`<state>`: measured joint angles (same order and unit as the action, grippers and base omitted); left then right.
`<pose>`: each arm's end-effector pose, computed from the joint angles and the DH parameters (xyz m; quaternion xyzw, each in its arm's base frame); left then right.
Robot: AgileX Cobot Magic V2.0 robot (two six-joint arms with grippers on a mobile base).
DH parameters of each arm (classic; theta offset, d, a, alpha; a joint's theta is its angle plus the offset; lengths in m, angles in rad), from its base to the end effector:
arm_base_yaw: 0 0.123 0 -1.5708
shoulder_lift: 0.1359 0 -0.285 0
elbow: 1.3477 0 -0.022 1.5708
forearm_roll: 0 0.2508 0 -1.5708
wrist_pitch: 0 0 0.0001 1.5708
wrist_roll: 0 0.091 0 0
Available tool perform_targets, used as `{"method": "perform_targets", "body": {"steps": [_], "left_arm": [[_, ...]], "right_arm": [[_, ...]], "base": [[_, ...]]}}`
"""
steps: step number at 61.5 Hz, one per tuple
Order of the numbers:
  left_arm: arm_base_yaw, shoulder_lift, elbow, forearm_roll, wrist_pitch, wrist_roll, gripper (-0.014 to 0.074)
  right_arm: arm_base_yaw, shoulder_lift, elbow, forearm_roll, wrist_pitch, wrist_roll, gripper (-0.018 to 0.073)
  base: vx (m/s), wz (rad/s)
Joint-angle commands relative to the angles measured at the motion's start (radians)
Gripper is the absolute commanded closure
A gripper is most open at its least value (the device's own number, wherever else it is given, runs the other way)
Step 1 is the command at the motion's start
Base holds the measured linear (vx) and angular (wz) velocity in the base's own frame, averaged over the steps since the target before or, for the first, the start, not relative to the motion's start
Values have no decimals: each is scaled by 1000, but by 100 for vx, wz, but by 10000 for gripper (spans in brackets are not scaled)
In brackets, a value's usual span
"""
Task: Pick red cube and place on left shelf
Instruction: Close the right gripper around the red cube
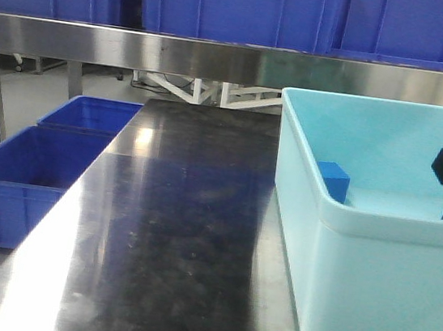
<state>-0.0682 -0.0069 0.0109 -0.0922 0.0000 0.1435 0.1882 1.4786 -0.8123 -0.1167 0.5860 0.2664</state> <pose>0.0560 -0.0038 0.2099 0.0404 0.6759 -0.0062 0.7359 0.2667 0.0448 0.2055 -0.0028 0.9787 0.0050 0.2053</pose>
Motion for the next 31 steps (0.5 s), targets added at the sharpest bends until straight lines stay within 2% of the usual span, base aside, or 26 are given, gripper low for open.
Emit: {"method": "perform_targets", "body": {"steps": [1,24,31], "left_arm": [[-4,7,22,-6,-83,1,491],[-4,7,22,-6,-83,1,491],[-4,7,22,-6,-83,1,491]], "right_arm": [[-7,-16,-29,-16,-35,3,-55],[-7,-12,-29,-7,-77,4,-48],[-7,-12,-29,8,-67,4,62]], "base": [[0,0],[0,0],[0,0]]}}
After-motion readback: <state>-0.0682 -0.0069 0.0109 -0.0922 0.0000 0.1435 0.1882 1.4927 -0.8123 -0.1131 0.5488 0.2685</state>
